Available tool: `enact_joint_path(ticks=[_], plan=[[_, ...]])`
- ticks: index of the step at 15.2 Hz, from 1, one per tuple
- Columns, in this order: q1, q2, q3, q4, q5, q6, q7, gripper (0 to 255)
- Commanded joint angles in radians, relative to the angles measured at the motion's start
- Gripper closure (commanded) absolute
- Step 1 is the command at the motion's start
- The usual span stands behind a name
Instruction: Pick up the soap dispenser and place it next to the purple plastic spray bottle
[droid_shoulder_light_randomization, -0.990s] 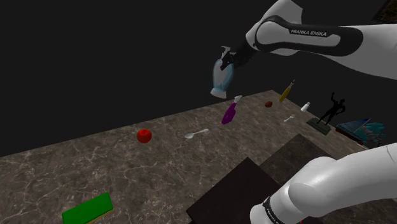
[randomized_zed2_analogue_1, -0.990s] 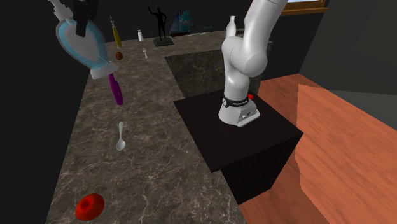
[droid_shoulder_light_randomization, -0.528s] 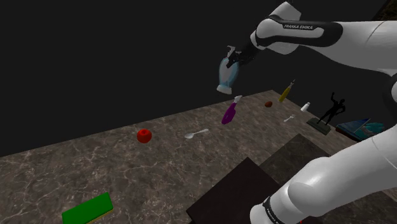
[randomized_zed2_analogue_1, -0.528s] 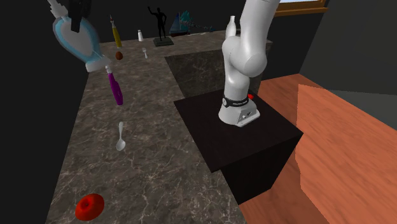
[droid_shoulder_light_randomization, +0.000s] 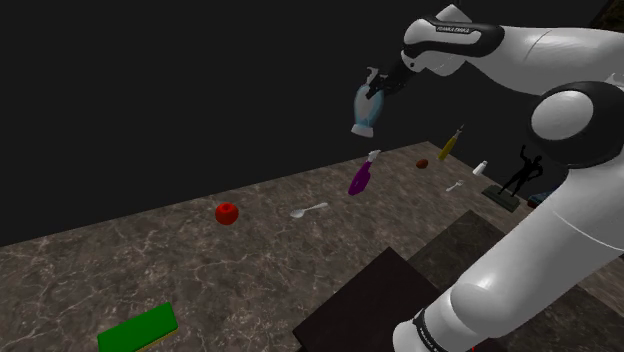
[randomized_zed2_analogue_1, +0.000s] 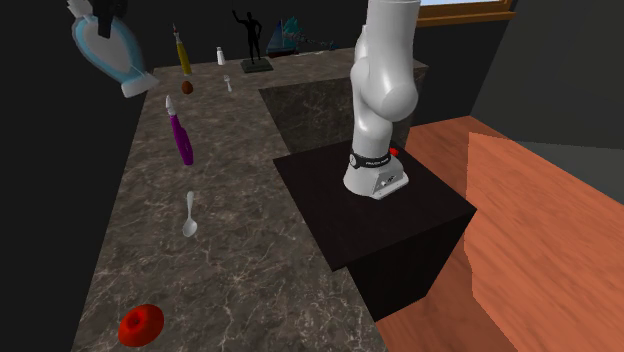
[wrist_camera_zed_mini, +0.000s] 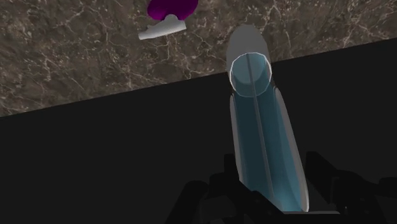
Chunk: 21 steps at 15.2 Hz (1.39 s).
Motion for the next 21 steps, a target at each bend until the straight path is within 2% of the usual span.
enact_joint_path(ticks=[1, 5, 10, 21], plan=[[-0.022, 0.073, -0.020, 0.081, 0.046, -0.022, -0.052, 255], [-0.090, 0.227, -0.043, 0.279, 0.135, -0.097, -0.134, 255], [-0.215, 0.455, -0.042, 0.607, 0.232, -0.229, -0.191, 255], [-0.189, 0.426, -0.033, 0.418, 0.244, -0.074, -0.240, 255]])
